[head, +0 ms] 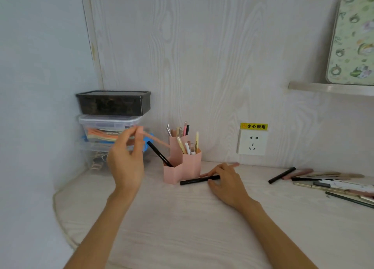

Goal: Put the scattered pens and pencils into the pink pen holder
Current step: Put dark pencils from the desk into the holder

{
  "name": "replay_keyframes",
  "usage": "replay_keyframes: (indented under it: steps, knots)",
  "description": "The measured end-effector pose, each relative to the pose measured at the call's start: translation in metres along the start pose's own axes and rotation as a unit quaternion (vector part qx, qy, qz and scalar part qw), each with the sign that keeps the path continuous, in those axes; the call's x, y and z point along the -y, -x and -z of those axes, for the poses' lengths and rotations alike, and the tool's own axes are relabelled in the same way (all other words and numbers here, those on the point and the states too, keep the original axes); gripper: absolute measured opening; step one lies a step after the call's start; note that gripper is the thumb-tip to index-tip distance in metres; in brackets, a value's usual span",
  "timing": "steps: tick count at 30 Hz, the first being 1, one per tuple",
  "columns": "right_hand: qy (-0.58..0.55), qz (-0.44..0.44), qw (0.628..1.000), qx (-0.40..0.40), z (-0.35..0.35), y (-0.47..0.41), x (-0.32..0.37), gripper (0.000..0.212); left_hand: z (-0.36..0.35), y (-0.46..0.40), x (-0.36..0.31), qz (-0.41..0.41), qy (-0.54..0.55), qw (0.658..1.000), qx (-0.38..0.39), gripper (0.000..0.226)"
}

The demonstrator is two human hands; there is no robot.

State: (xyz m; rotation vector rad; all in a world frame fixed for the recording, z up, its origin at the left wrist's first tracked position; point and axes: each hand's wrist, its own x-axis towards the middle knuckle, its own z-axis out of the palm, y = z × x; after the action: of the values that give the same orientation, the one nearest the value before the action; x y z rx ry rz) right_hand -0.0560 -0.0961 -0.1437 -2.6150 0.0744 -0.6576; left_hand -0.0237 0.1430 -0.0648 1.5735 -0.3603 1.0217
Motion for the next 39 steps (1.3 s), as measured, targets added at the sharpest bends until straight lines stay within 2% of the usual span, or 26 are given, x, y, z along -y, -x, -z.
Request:
replay_keyframes:
  steps: [4, 7, 10, 14, 18, 20, 23, 25, 29, 32, 34, 36, 39]
  knots:
    - [-0.004, 0.005, 1.000, 0.004, 0.000, 0.000, 0.000, 0.020, -0.009, -0.036, -0.021, -0.120, -0.068, 0.989, -0.045, 0.034]
    - [-0.009, 0.005, 1.000, 0.003, 0.000, 0.000, 0.001, 0.020, -0.025, -0.049, -0.029, -0.168, -0.134, 0.976, -0.023, 0.030]
    - [-0.022, 0.001, 1.000, 0.008, 0.001, 0.000, -0.001, 0.019, -0.043, -0.053, -0.017, -0.159, -0.264, 0.947, 0.088, 0.022]
    - [-0.049, -0.002, 0.998, 0.033, 0.003, -0.001, -0.003, 0.018, -0.059, -0.047, 0.001, -0.165, -0.396, 0.862, 0.269, 0.027]
    - [-0.059, -0.003, 0.997, 0.043, 0.005, -0.001, -0.004, 0.019, -0.060, -0.032, 0.011, -0.182, -0.445, 0.809, 0.337, 0.040]
    - [-0.054, 0.000, 0.998, 0.045, 0.007, -0.001, -0.005, 0.018, -0.053, -0.020, 0.013, -0.193, -0.430, 0.822, 0.320, 0.041]
    - [-0.055, 0.007, 0.997, 0.046, 0.011, 0.000, -0.007, 0.017, -0.035, 0.013, 0.012, -0.160, -0.295, 0.922, 0.191, 0.027]
    - [-0.081, 0.002, 0.996, 0.041, 0.017, 0.002, -0.009, 0.015, -0.021, 0.035, 0.018, -0.105, -0.229, 0.958, 0.139, 0.008]
    - [-0.185, -0.051, 0.981, 0.027, 0.036, 0.006, -0.012, 0.014, -0.011, 0.049, 0.043, 0.058, -0.255, 0.947, 0.188, 0.014]
    - [-0.282, -0.068, 0.957, 0.003, 0.054, 0.006, -0.005, 0.016, -0.012, 0.051, 0.055, 0.147, -0.258, 0.924, 0.240, 0.037]
    - [-0.367, -0.078, 0.927, -0.008, 0.065, 0.007, 0.004, 0.022, -0.014, 0.052, 0.059, 0.160, -0.247, 0.917, 0.268, 0.042]
    - [-0.415, -0.070, 0.907, 0.001, 0.074, 0.007, 0.017, 0.025, -0.014, 0.053, 0.060, 0.138, -0.234, 0.918, 0.288, 0.035]
    - [-0.381, -0.035, 0.924, 0.021, 0.087, -0.001, 0.043, 0.022, -0.014, 0.053, 0.058, 0.124, -0.212, 0.924, 0.292, 0.031]
